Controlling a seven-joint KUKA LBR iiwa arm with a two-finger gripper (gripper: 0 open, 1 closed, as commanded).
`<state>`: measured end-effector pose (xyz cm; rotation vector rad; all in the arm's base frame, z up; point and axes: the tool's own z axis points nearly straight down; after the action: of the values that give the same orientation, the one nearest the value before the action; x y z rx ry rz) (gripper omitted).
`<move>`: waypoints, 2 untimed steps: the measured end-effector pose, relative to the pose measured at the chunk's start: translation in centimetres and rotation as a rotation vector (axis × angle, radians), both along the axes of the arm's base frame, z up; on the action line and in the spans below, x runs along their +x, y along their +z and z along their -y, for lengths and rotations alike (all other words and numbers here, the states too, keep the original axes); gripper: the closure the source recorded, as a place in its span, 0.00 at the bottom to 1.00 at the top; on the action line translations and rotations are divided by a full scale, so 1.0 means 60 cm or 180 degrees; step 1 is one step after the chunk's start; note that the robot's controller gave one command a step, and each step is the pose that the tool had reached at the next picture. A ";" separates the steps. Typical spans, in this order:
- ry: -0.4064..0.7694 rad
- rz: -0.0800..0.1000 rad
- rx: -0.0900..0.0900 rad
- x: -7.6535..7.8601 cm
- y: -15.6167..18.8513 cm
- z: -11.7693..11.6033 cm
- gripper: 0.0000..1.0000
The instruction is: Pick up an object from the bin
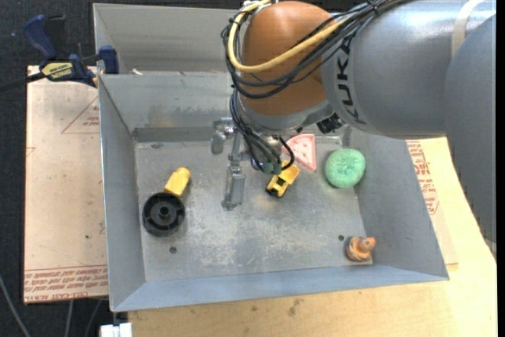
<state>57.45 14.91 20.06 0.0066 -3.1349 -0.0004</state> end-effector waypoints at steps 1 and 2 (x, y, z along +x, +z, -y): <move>-0.0010 0.0023 0.0004 0.002 0.008 0.001 0.00; -0.0088 0.0053 0.0008 0.020 -0.065 -0.046 0.00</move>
Offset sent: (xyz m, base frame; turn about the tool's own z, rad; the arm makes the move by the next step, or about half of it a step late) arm 0.0173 0.0598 -0.0972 0.0522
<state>58.64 17.64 16.16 -0.0370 -3.1513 -0.0044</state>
